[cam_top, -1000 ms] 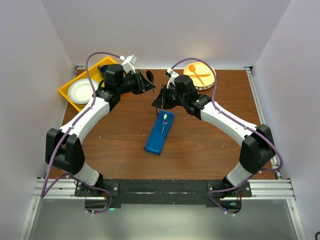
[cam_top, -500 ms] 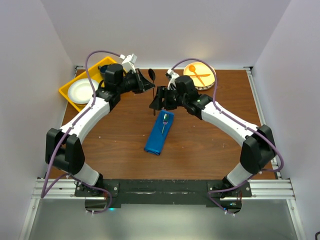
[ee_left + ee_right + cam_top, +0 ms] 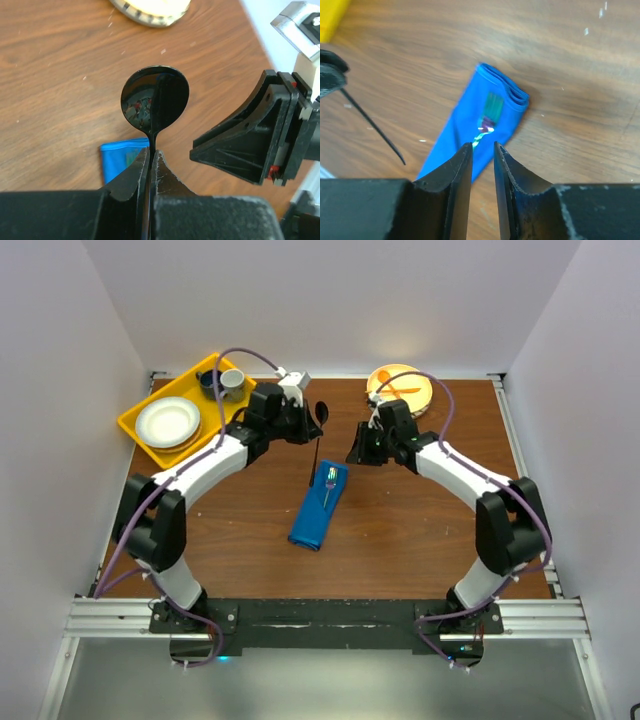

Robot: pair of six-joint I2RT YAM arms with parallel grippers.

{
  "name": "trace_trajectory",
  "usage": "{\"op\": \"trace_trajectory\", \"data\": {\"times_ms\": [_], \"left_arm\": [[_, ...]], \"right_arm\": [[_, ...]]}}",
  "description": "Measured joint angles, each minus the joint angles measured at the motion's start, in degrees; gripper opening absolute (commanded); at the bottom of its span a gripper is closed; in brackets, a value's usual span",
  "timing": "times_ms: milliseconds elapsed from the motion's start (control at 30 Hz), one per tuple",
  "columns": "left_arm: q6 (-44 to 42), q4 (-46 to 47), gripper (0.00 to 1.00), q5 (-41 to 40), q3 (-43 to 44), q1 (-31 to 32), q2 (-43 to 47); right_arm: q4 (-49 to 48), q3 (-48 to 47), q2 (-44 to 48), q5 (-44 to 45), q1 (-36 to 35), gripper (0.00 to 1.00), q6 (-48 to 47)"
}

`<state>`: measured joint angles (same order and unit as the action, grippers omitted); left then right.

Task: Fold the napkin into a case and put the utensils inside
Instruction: Insert the spoon into the folded napkin.

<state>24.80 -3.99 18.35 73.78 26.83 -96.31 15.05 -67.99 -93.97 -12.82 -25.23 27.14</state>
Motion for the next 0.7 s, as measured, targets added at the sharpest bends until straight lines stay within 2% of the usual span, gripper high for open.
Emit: {"op": "trace_trajectory", "data": {"times_ms": [67, 200, 700], "left_arm": [[-1.11, 0.0, 0.0, -1.53, 0.04, 0.74, -2.01], [-3.52, 0.04, 0.0, -3.82, 0.2, 2.71, -4.63], [-6.45, 4.61, 0.0, -6.01, 1.03, 3.96, -8.04]], "right_arm": [[-0.02, 0.0, -2.86, 0.31, -0.02, 0.35, -0.22], [-0.33, 0.0, -7.21, 1.38, -0.15, 0.36, -0.66], [-4.57, -2.05, -15.32, 2.8, -0.15, 0.34, -1.75]]}}
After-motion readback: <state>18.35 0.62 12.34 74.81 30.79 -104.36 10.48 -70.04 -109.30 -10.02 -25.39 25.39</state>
